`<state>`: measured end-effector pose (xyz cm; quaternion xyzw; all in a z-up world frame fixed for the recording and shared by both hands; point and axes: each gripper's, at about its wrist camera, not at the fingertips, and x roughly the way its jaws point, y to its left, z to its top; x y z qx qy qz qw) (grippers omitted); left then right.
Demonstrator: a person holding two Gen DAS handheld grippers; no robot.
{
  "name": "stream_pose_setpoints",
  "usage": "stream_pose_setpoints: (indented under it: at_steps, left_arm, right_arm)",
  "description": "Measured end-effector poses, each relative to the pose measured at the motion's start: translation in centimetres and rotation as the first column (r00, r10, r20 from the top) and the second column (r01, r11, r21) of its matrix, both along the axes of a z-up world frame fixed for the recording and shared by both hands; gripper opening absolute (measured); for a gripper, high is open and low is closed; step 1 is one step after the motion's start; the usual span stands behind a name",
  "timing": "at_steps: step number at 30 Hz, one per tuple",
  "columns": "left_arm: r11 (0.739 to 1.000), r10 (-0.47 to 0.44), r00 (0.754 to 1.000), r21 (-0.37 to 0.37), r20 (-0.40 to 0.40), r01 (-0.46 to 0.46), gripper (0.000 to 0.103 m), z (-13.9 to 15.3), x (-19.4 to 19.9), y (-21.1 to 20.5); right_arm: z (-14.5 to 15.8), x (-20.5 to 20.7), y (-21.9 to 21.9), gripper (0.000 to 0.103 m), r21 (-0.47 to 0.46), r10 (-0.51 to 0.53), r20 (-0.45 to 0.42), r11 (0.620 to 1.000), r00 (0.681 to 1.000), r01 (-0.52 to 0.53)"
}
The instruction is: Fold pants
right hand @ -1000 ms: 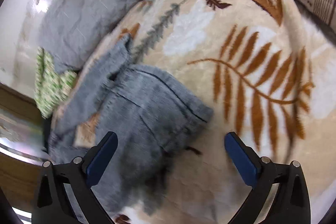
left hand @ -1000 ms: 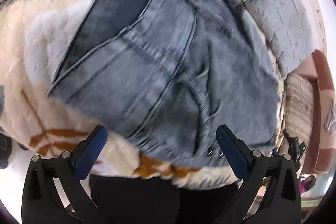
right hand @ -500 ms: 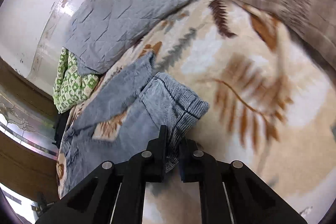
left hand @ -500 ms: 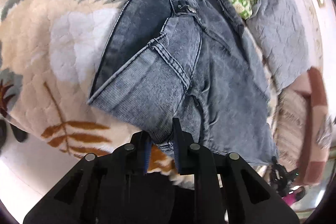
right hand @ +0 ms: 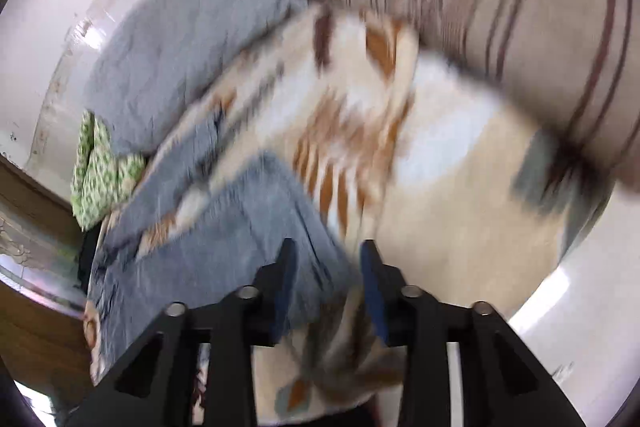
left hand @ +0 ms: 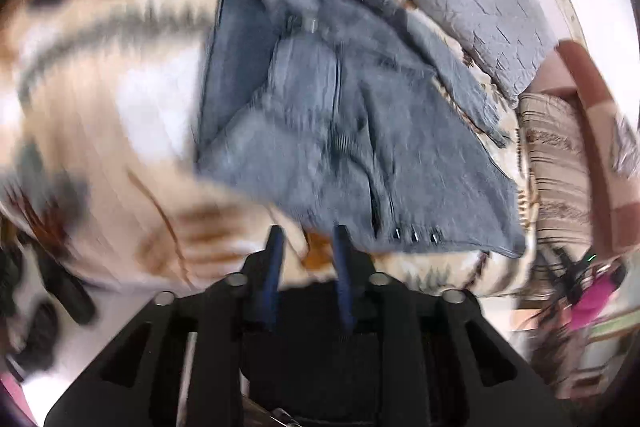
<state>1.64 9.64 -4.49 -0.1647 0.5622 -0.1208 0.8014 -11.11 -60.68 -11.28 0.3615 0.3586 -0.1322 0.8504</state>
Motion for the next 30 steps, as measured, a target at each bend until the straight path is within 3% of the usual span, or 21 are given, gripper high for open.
stream_pose_setpoints:
  at_steps: [1, 2, 3, 7, 9, 13, 14, 15, 16, 18, 21, 24, 25, 29, 30]
  left_arm:
    - [1.000, 0.001, 1.000, 0.028, 0.019, -0.002, 0.052, 0.6, 1.0, -0.2]
    - [0.998, 0.008, 0.999, 0.054, 0.040, -0.010, 0.066, 0.9, 2.4, -0.4]
    - [0.997, 0.013, 0.999, 0.076, 0.053, -0.017, 0.068, 1.0, 3.8, -0.7]
    - [0.992, 0.005, 1.000, 0.125, 0.006, -0.006, 0.068, -0.6, 9.2, -1.9]
    - [0.989, 0.011, 0.999, 0.147, -0.030, -0.007, 0.068, -1.8, 10.9, -2.4]
    - [0.997, 0.004, 0.991, 0.083, -0.131, 0.007, 0.067, -4.4, 12.4, -2.3]
    - [0.998, -0.003, 0.991, 0.054, -0.134, 0.011, 0.067, -4.5, 12.2, -2.2]
    - [0.999, -0.019, 0.993, 0.025, -0.117, 0.022, 0.066, -4.1, 11.8, -2.3]
    - [0.999, -0.032, 0.995, 0.011, -0.092, 0.034, 0.065, -3.5, 11.3, -2.5]
    - [0.997, -0.045, 0.998, 0.065, -0.045, 0.048, 0.058, -2.9, 10.6, -3.0]
    - [0.978, -0.042, 0.994, 0.199, -0.098, 0.061, 0.047, -4.9, 10.8, -3.8]
    - [0.979, -0.019, 0.997, 0.199, -0.077, 0.034, 0.046, -4.1, 10.2, -3.4]
    - [0.981, -0.022, 0.997, 0.193, -0.073, 0.036, 0.046, -3.7, 10.0, -3.2]
    - [0.982, -0.003, 0.999, 0.190, -0.033, 0.009, 0.048, -1.1, 9.8, -1.2]
    - [0.984, 0.009, 1.000, 0.178, -0.024, -0.005, 0.051, -0.4, 10.6, -0.6]
  right_arm:
    - [0.8, 1.1, -0.6, 0.061, -0.023, 0.009, 0.004, 1.000, 1.000, -0.009]
    - [1.1, 2.3, -0.8, 0.064, -0.030, 0.029, 0.000, 0.999, 1.000, -0.029]
    - [1.1, 3.9, -0.9, 0.064, -0.030, 0.059, -0.009, 0.998, 0.998, -0.059]
    - [-0.4, 10.0, -0.2, 0.064, -0.001, 0.130, -0.050, 0.991, 0.990, -0.130]
    - [-1.6, 12.7, 0.6, 0.064, -0.029, 0.139, -0.097, 0.989, 0.986, -0.142]
    - [-3.4, 15.7, 1.6, 0.062, -0.072, 0.164, -0.168, 0.981, 0.972, -0.178]
    - [-3.2, 15.9, 2.1, 0.053, -0.096, 0.187, -0.156, 0.974, 0.970, -0.203]
    - [-2.8, 16.2, 2.6, 0.013, -0.112, 0.229, -0.149, 0.963, 0.962, -0.246]
    - [-2.4, 16.4, 3.3, 0.009, -0.142, 0.262, -0.170, 0.947, 0.950, -0.287]
    - [-1.0, 16.1, 4.1, 0.008, -0.199, 0.296, -0.153, 0.925, 0.943, -0.323]
    - [-1.0, 15.9, 3.1, 0.008, -0.266, 0.223, -0.189, 0.926, 0.956, -0.269]
    - [-3.2, 16.0, 2.1, 0.012, -0.221, 0.195, -0.260, 0.941, 0.946, -0.255]
    - [-2.8, 15.7, 2.2, 0.018, -0.233, 0.189, -0.247, 0.941, 0.950, -0.248]
    - [0.0, 15.2, 2.2, 0.022, -0.240, 0.175, -0.193, 0.946, 0.966, -0.219]
    - [0.8, 15.4, 2.4, 0.029, -0.230, 0.186, -0.166, 0.948, 0.968, -0.221]
